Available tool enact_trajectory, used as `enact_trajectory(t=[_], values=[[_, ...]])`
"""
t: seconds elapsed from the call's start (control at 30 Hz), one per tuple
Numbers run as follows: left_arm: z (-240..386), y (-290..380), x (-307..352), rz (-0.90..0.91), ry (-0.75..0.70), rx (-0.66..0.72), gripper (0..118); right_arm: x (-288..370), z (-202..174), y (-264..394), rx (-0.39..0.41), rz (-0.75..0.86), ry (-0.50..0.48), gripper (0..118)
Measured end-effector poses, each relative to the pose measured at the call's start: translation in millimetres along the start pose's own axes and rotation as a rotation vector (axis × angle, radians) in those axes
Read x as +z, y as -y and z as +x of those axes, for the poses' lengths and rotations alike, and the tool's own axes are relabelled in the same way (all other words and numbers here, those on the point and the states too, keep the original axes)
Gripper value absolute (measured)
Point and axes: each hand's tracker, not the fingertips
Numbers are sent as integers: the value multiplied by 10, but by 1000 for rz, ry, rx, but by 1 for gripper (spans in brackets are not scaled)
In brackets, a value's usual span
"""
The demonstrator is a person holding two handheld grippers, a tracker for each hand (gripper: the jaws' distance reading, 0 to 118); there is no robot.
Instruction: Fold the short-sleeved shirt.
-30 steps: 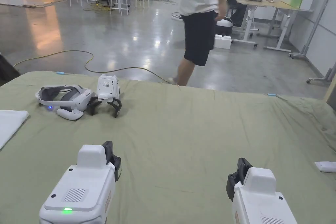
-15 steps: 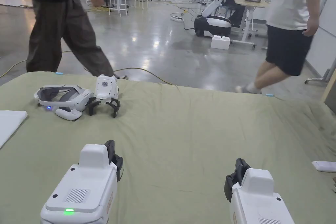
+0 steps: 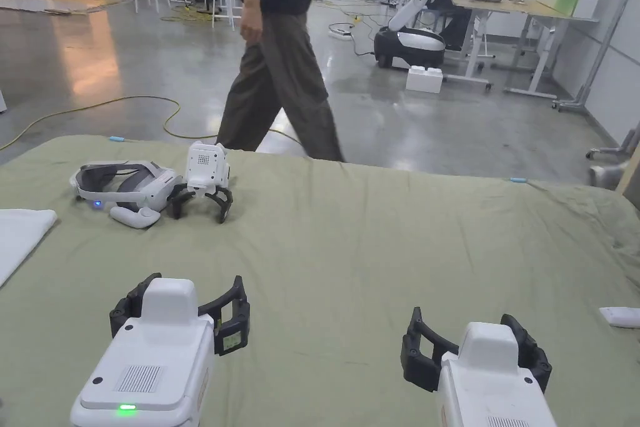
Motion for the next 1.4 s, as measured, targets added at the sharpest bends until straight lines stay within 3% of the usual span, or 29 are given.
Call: enact_trajectory(t=[0.23, 0.4, 0.57, 0.7, 0.87, 1.17, 1.4], values=[[-78, -21, -7, -17, -11, 18, 98, -12, 12, -16, 37, 12, 15, 107], [-89, -10, -8, -30, 7, 25, 98, -45, 86, -81, -20, -3, -28, 109], [-53, -10, -5, -25, 21, 29, 98, -65, 26, -107, 22, 2, 15, 109], [-10, -21, -5, -19, 14, 26, 98, -104, 64, -108, -78, -37, 51, 109], [-13, -57, -12, -13, -4, 61, 99, -171, 75, -143, -114, -127, 97, 109], [-27, -66, -16, 11, -18, 47, 111, -223, 141, -191, -208, -153, 90, 109], [22, -54, 10, 106, -36, 29, 111, -245, 159, -267, -302, -180, 71, 109]])
